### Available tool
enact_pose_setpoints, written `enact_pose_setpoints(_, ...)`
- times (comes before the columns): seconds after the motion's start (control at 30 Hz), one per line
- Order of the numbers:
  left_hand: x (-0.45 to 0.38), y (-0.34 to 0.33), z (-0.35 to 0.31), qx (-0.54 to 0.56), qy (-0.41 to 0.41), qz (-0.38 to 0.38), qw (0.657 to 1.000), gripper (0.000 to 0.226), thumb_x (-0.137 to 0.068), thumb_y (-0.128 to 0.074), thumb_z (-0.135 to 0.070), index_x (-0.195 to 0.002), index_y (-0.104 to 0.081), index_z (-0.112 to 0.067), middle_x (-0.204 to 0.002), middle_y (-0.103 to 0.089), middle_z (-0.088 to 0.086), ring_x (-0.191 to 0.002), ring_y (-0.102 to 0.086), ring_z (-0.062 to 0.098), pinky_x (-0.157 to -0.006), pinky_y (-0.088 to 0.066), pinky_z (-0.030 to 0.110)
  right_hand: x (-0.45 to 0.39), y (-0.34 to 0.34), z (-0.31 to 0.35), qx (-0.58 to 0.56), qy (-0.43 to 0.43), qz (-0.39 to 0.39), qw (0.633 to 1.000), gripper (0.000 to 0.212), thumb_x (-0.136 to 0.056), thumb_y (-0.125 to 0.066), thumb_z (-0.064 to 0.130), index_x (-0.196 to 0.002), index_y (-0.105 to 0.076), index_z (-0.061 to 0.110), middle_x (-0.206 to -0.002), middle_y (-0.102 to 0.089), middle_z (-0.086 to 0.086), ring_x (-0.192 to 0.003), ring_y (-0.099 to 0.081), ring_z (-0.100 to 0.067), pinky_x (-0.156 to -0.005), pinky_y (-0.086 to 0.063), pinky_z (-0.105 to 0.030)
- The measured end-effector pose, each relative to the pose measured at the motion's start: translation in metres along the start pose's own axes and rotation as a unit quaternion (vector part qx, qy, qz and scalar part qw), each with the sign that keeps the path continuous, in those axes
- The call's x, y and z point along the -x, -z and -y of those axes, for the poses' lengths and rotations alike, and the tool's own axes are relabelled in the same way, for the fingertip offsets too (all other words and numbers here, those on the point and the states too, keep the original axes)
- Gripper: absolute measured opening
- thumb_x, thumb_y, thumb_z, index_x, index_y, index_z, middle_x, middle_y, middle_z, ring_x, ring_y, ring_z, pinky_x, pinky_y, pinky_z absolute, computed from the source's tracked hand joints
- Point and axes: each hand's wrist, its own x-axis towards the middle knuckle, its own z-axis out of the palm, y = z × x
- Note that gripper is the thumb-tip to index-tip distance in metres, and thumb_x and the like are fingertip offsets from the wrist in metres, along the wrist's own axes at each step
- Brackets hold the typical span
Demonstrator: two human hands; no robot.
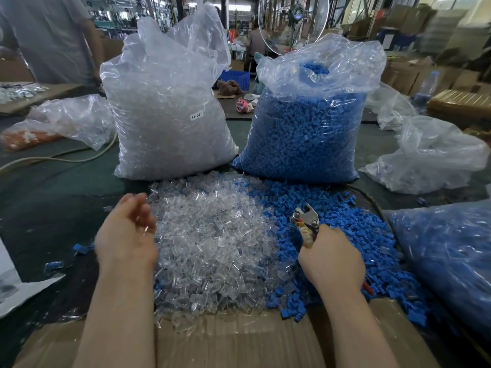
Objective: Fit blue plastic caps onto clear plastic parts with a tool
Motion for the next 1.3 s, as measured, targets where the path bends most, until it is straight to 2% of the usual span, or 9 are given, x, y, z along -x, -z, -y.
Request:
enact_pose_setpoints(0.13,0.024,-0.024,0.014,-0.337,-0.071,0.147,0.927,0.012,-0.091,-0.066,-0.019,-0.102,-0.069,-0.022,-0.096,-0.07,-0.008,-0.084,-0.061,0.002,-0.069,-0.042,0.017,-0.001,0.0,0.0,-0.011,-0.001,0.009,1.0,0.015,-0.093,-0.05,0.03,-0.099,-0.053,0.017,-0.092,-0.048,-0.002,-0.069,-0.045,-0.022,-0.056,-0.032,-0.031)
enact_pose_setpoints(0.2,0.032,-0.026,0.025,-0.493,-0.095,0.223,0.836,0.025,-0.091,-0.067,-0.029,-0.116,-0.066,-0.024,-0.104,-0.066,-0.016,-0.089,-0.056,-0.005,-0.074,-0.045,0.015,-0.001,0.001,0.0,-0.017,0.001,0.011,1.0,0.013,-0.093,-0.049,0.029,-0.096,-0.052,0.017,-0.091,-0.049,-0.002,-0.066,-0.044,-0.021,-0.054,-0.031,-0.03)
enact_pose_setpoints(0.27,0.034,-0.028,0.035,-0.651,-0.108,0.255,0.706,0.042,-0.089,-0.067,-0.04,-0.129,-0.059,-0.028,-0.128,-0.059,-0.01,-0.112,-0.056,0.008,-0.101,-0.047,0.038,-0.001,0.001,-0.001,-0.018,0.007,0.016,1.0,0.012,-0.093,-0.049,0.031,-0.092,-0.047,0.02,-0.087,-0.045,0.0,-0.066,-0.042,-0.02,-0.055,-0.032,-0.031)
enact_pose_setpoints(0.37,0.037,-0.033,0.044,-0.77,-0.138,0.249,0.57,0.046,-0.088,-0.065,-0.049,-0.131,-0.057,-0.036,-0.148,-0.045,-0.005,-0.138,-0.039,0.024,-0.121,-0.02,0.051,0.0,0.001,0.0,-0.021,0.01,0.022,0.999,0.013,-0.092,-0.051,0.032,-0.089,-0.043,0.022,-0.081,-0.04,0.003,-0.066,-0.041,-0.019,-0.057,-0.033,-0.032)
enact_pose_setpoints(0.5,0.039,-0.032,0.047,-0.741,-0.187,0.243,0.597,0.019,-0.087,-0.072,-0.038,-0.106,-0.069,-0.037,-0.117,-0.067,-0.012,-0.097,-0.064,0.005,-0.095,-0.051,0.033,0.001,0.0,0.001,-0.041,0.008,-0.001,0.999,0.017,-0.094,-0.049,0.035,-0.085,-0.043,0.022,-0.071,-0.04,0.005,-0.056,-0.034,-0.013,-0.049,-0.025,-0.03)
enact_pose_setpoints(0.6,0.04,-0.033,0.046,-0.722,-0.215,0.223,0.619,0.006,-0.088,-0.073,-0.031,-0.084,-0.07,-0.035,-0.086,-0.067,-0.02,-0.065,-0.059,-0.006,-0.058,-0.042,0.012,0.0,0.0,0.001,-0.06,0.005,-0.022,0.998,0.024,-0.096,-0.048,0.039,-0.082,-0.039,0.022,-0.067,-0.041,0.004,-0.055,-0.032,-0.012,-0.049,-0.024,-0.03)
enact_pose_setpoints(0.77,0.04,-0.036,0.049,-0.706,-0.239,0.22,0.629,0.013,-0.094,-0.065,-0.032,-0.081,-0.062,-0.036,-0.097,-0.057,-0.016,-0.073,-0.054,0.003,-0.075,-0.047,0.023,-0.003,-0.002,0.002,-0.11,0.003,-0.035,0.993,0.023,-0.093,-0.053,0.042,-0.083,-0.046,0.024,-0.067,-0.045,0.007,-0.058,-0.038,-0.016,-0.058,-0.033,-0.033)
enact_pose_setpoints(1.0,0.051,-0.044,0.052,-0.55,-0.229,0.233,0.769,0.013,-0.096,-0.062,-0.026,-0.085,-0.062,-0.033,-0.074,-0.069,-0.012,-0.064,-0.066,0.001,-0.053,-0.051,0.013,-0.005,-0.001,0.005,-0.286,0.039,-0.043,0.956,0.02,-0.09,-0.061,0.04,-0.079,-0.057,0.023,-0.071,-0.06,0.004,-0.069,-0.056,-0.021,-0.064,-0.048,-0.039)
enact_pose_setpoints(1.3,0.059,-0.051,0.057,-0.371,-0.065,0.271,0.886,0.009,-0.094,-0.064,-0.009,-0.097,-0.07,-0.016,-0.082,-0.076,0.002,-0.074,-0.074,0.008,-0.065,-0.058,0.017,0.001,-0.001,0.01,-0.429,0.106,-0.023,0.897,0.013,-0.086,-0.069,0.02,-0.084,-0.064,0.032,-0.076,-0.067,0.015,-0.071,-0.061,-0.002,-0.069,-0.052,-0.033)
